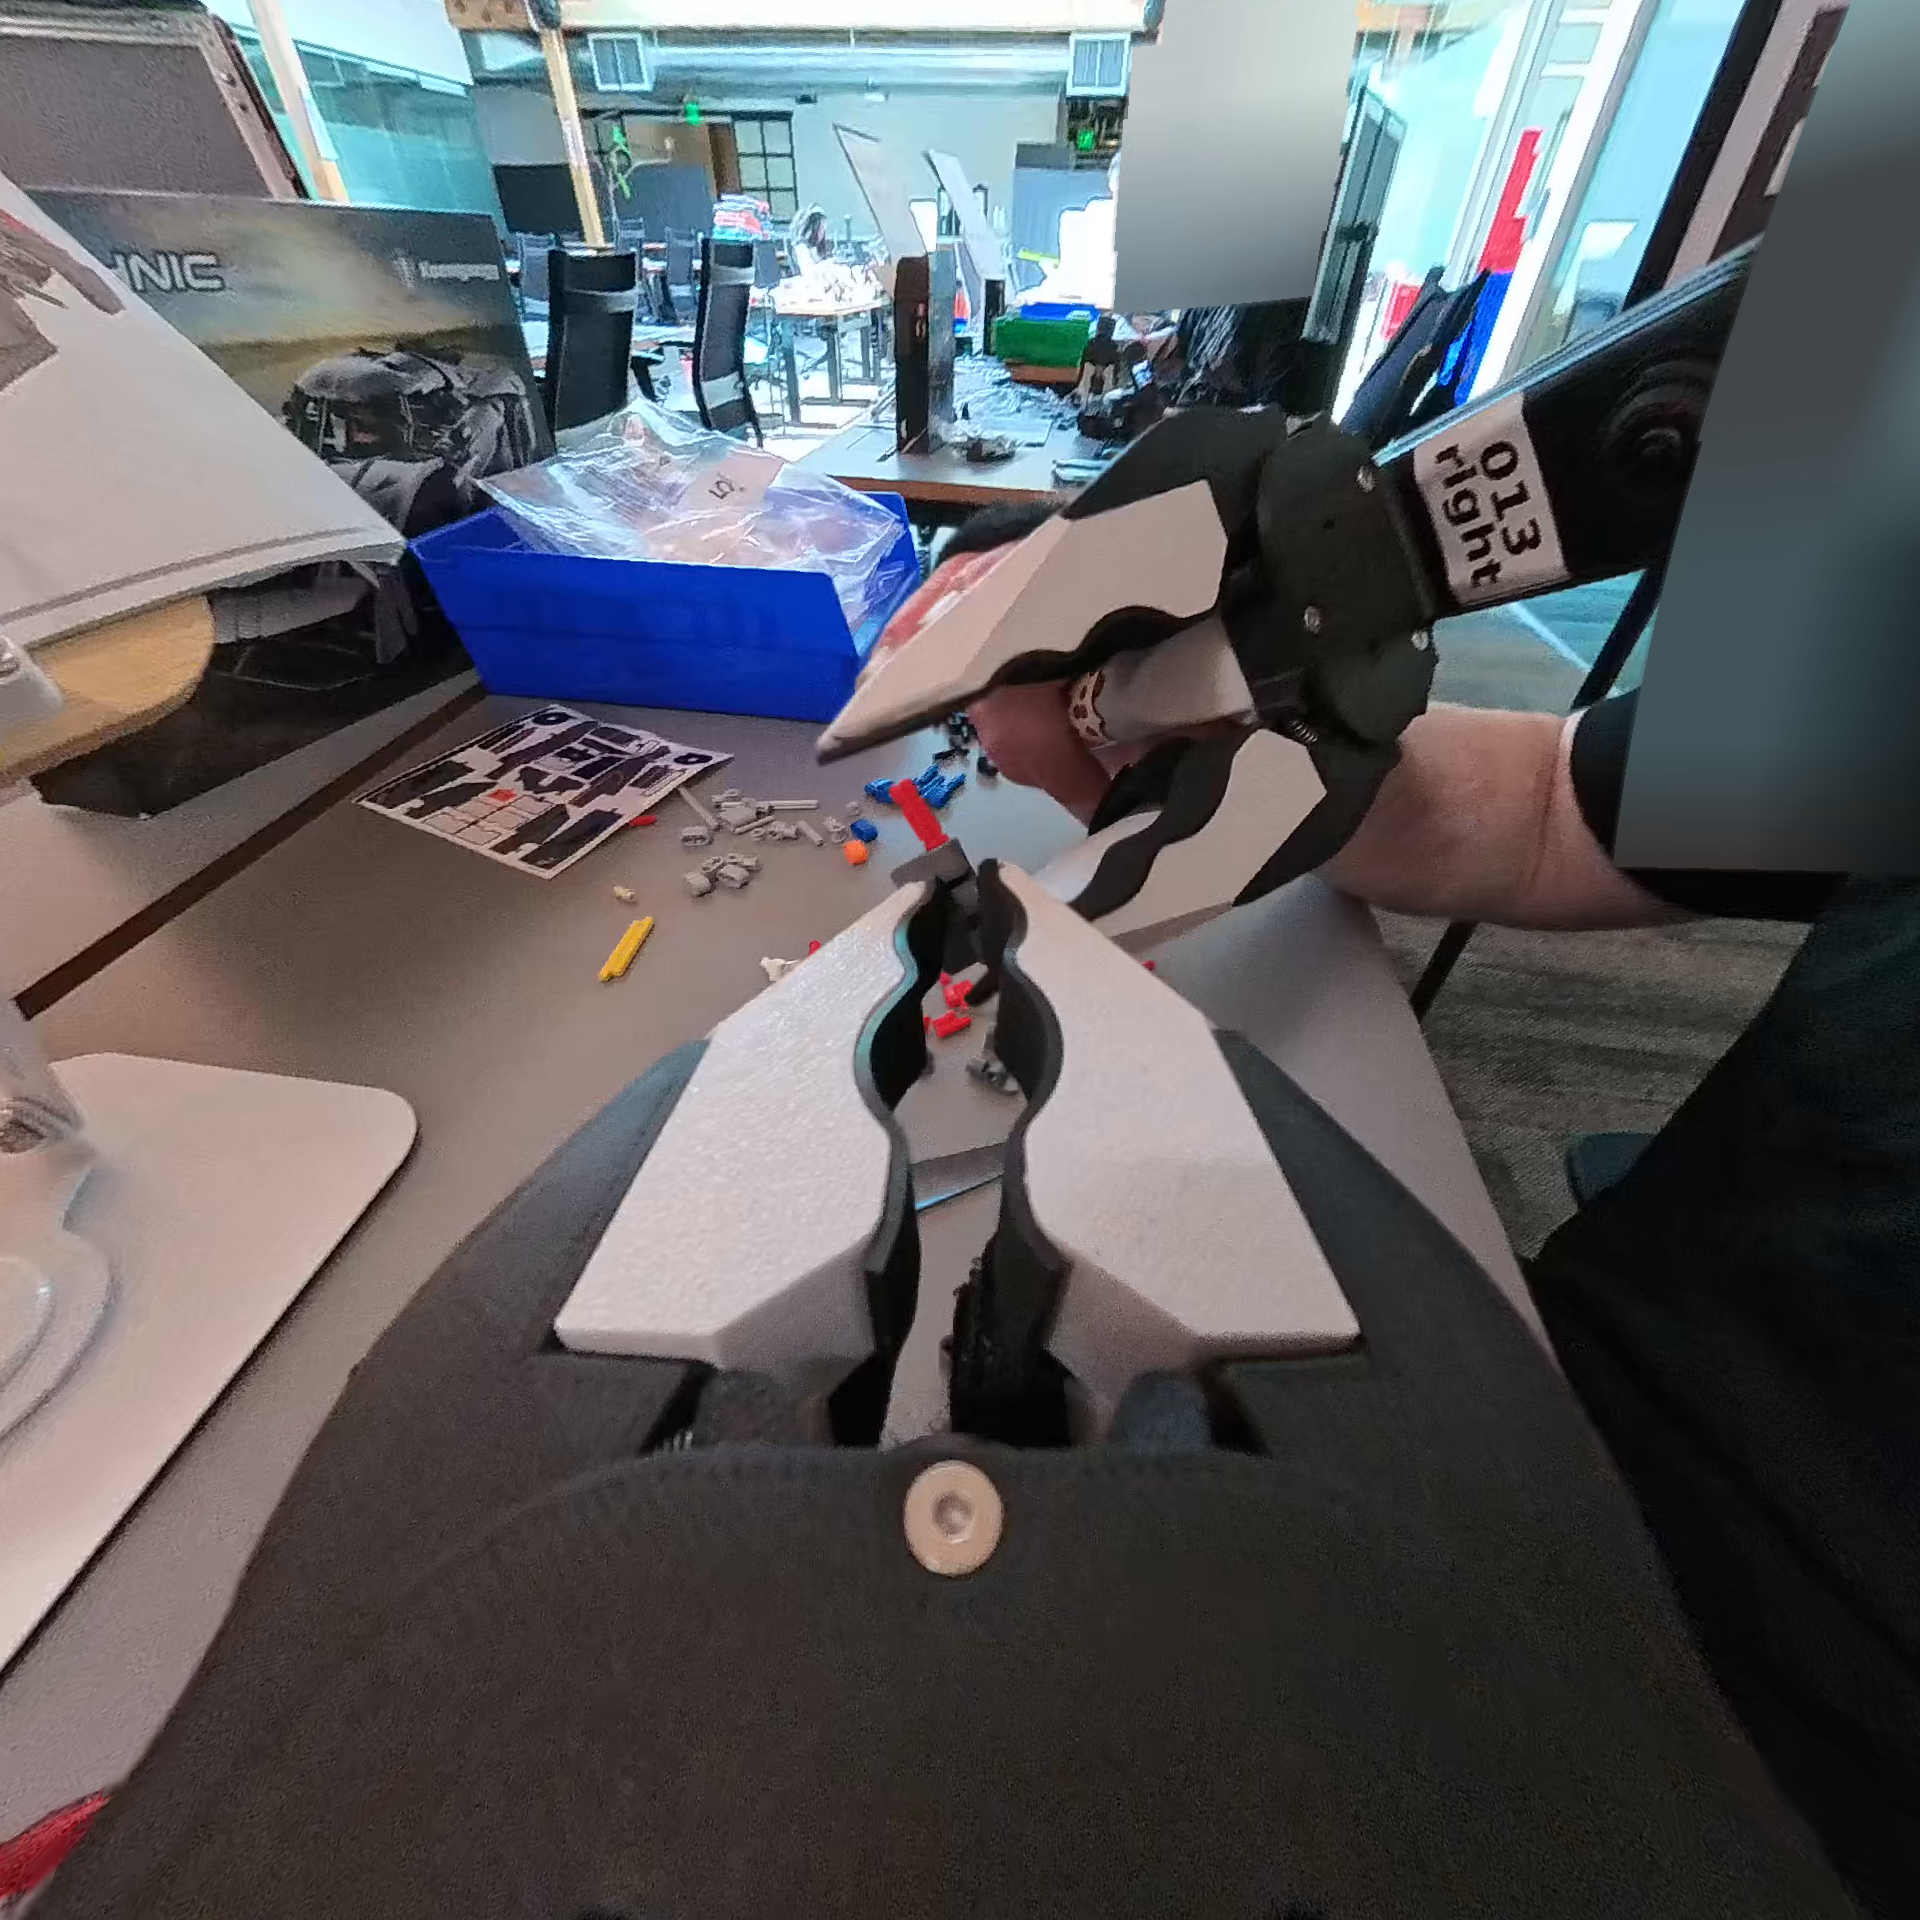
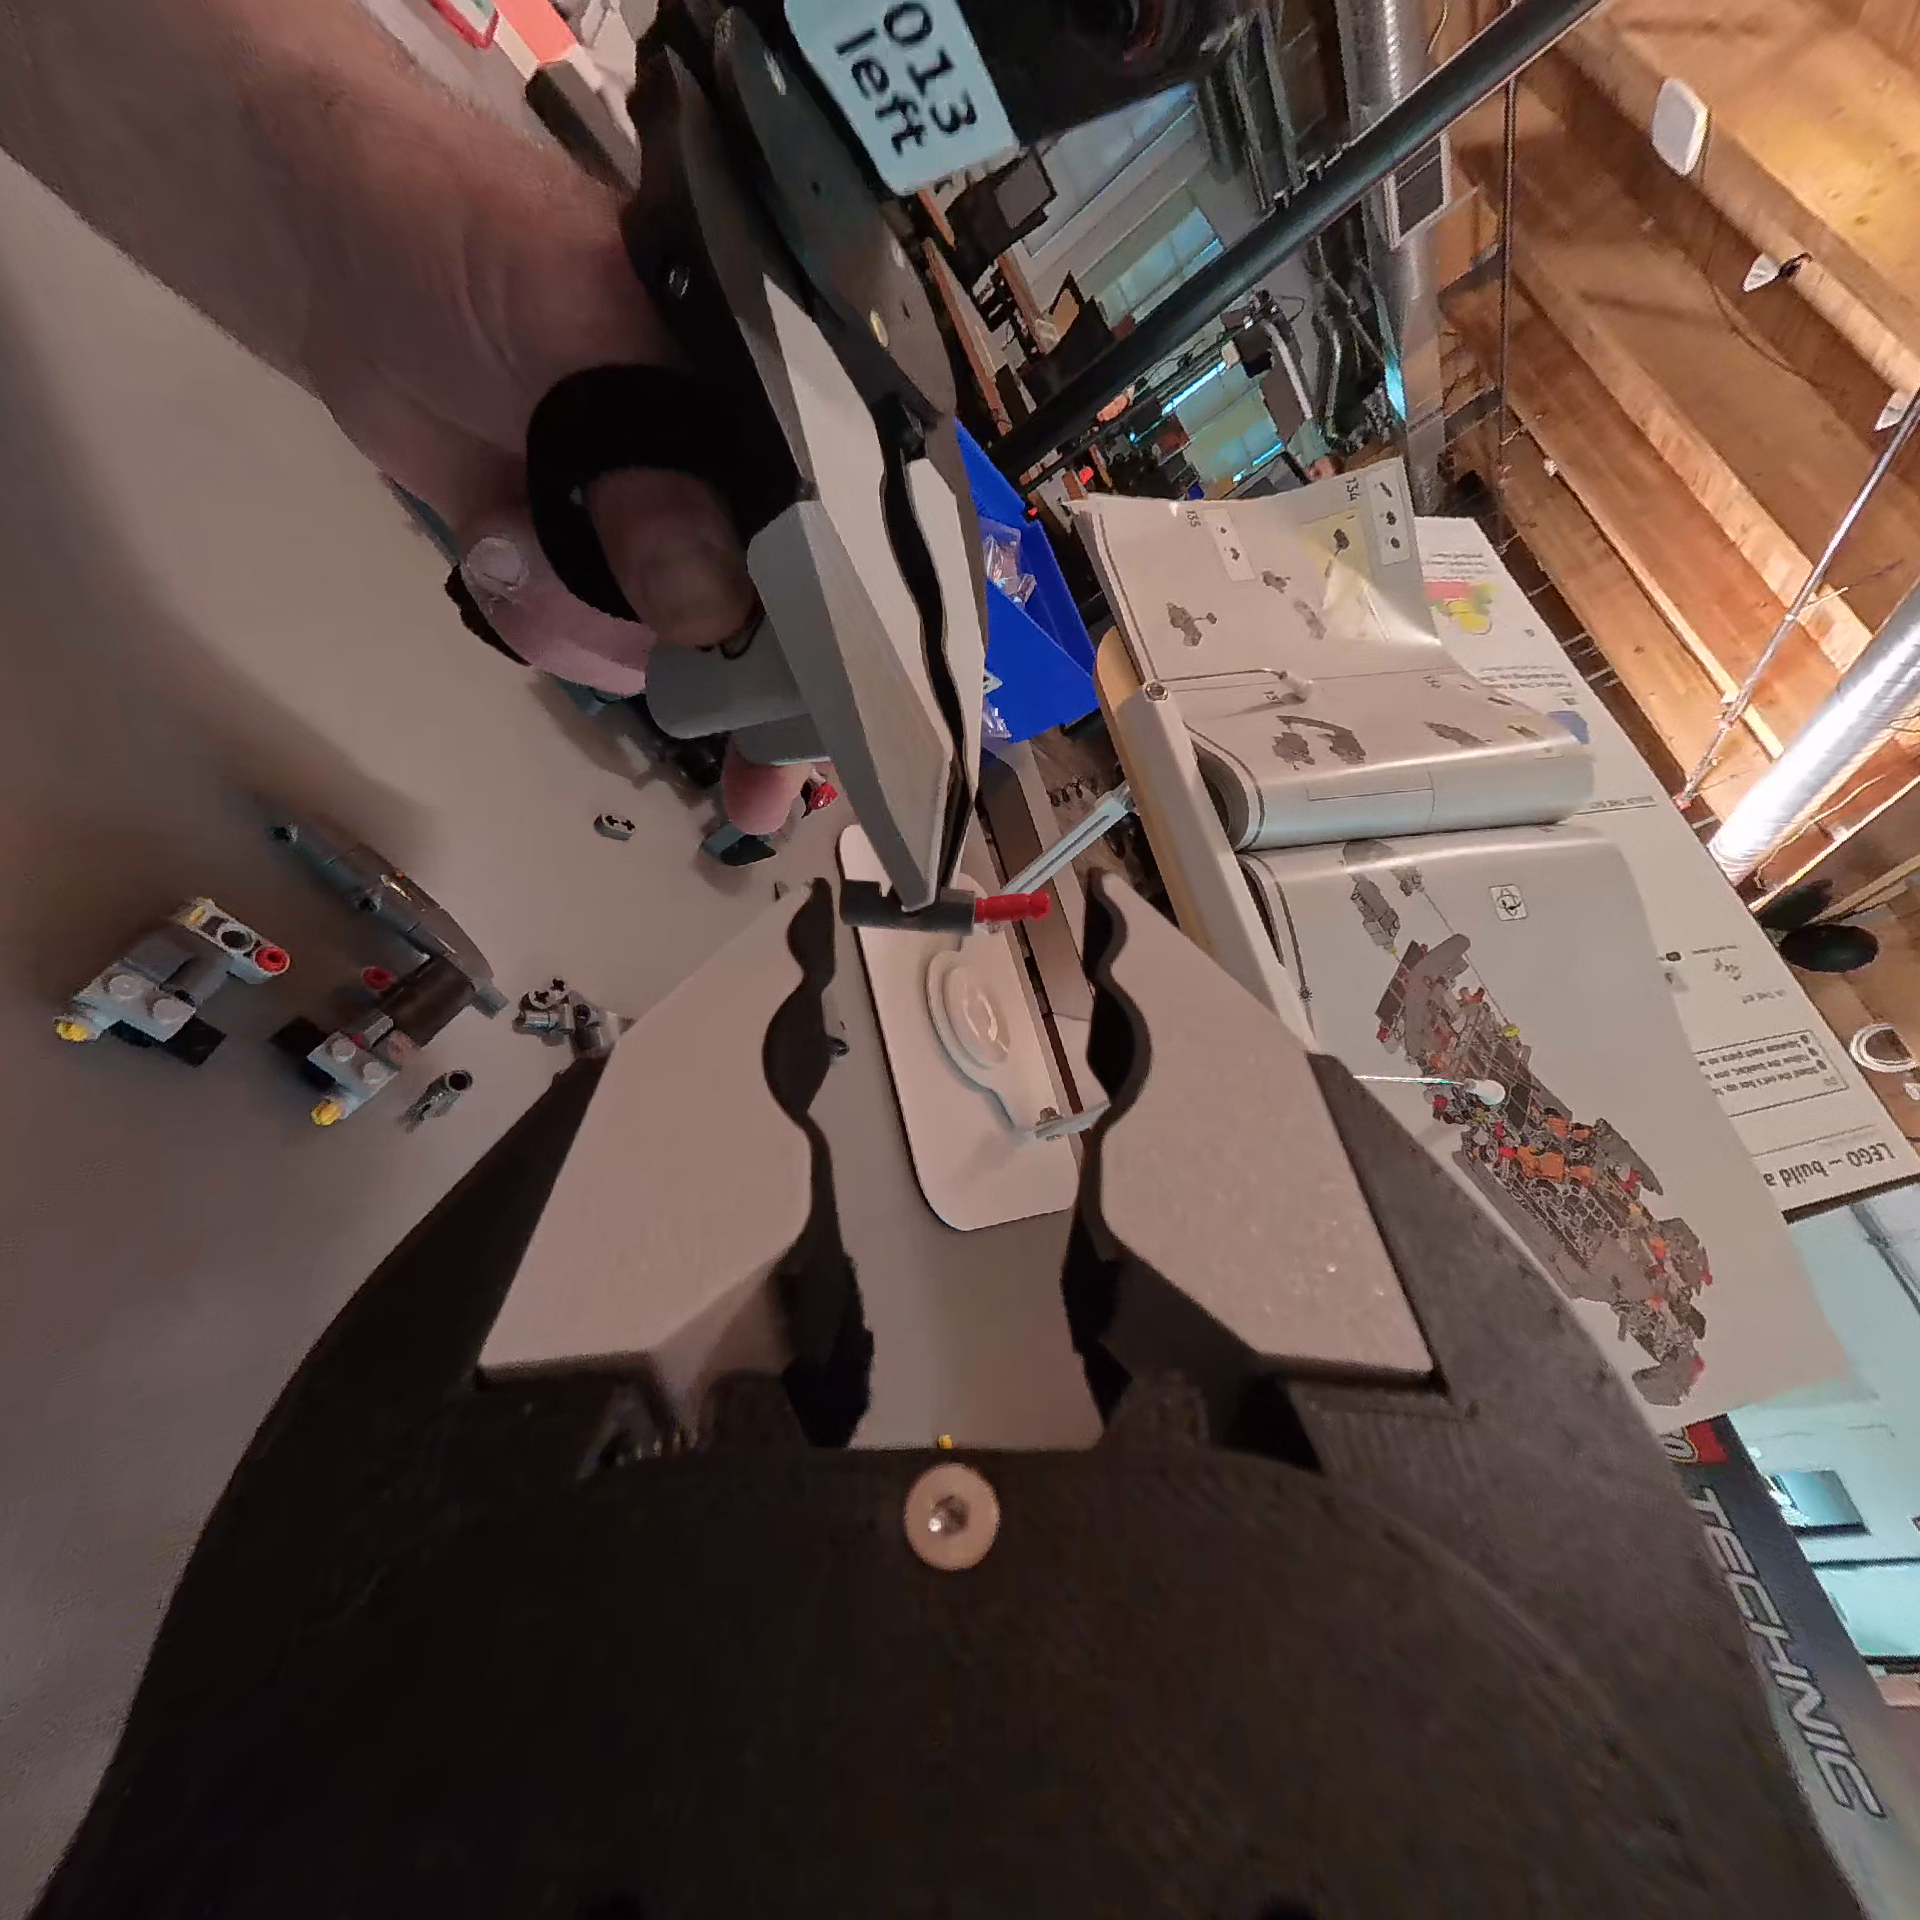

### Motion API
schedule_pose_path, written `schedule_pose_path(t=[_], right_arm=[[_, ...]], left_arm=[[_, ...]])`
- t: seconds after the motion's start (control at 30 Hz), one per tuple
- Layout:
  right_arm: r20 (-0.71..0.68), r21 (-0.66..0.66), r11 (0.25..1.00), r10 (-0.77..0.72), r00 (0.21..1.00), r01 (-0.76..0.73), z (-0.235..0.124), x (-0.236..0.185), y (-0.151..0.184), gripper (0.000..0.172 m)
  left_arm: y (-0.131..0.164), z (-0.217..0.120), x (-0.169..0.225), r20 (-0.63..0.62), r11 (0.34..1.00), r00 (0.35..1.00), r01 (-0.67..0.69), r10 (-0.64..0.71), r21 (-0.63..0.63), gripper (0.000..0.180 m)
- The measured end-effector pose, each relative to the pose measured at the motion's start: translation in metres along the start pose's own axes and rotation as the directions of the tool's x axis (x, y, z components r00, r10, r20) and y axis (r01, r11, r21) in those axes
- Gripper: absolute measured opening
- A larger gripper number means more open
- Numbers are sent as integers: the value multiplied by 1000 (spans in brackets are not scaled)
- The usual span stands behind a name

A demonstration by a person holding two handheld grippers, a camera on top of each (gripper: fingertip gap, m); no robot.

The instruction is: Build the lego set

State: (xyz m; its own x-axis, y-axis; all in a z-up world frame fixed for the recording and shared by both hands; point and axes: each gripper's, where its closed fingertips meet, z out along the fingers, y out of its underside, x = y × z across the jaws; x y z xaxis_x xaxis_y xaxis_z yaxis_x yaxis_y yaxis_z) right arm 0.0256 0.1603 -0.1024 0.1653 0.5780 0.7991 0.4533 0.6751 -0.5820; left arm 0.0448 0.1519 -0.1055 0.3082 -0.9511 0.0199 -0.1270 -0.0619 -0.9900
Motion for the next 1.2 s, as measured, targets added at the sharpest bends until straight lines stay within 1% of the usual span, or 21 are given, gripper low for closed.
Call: schedule_pose_path(t=[0.13, 0.47, 0.87, 1.2], right_arm=[[4, 12, 1000, 16, 1000, -17, -1, -1, -1, 37], [-2, 54, 998, 40, 999, -40, -4, 2, -7, 37], [-84, 90, 995, 37, 996, -29, -7, 9, -16, 37], [-130, 91, 996, 11, 991, 1, -8, 12, -18, 37]], left_arm=[[-2, 1, 1, -17, 1000, 1000, 19, -19, 16, 4], [-8, 0, 5, -41, 997, 998, 44, -42, 63, 4], [-19, -5, 8, -48, 986, 996, 80, -73, 147, 4], [-21, -6, 9, -47, 981, 995, 92, -85, 172, 4]])
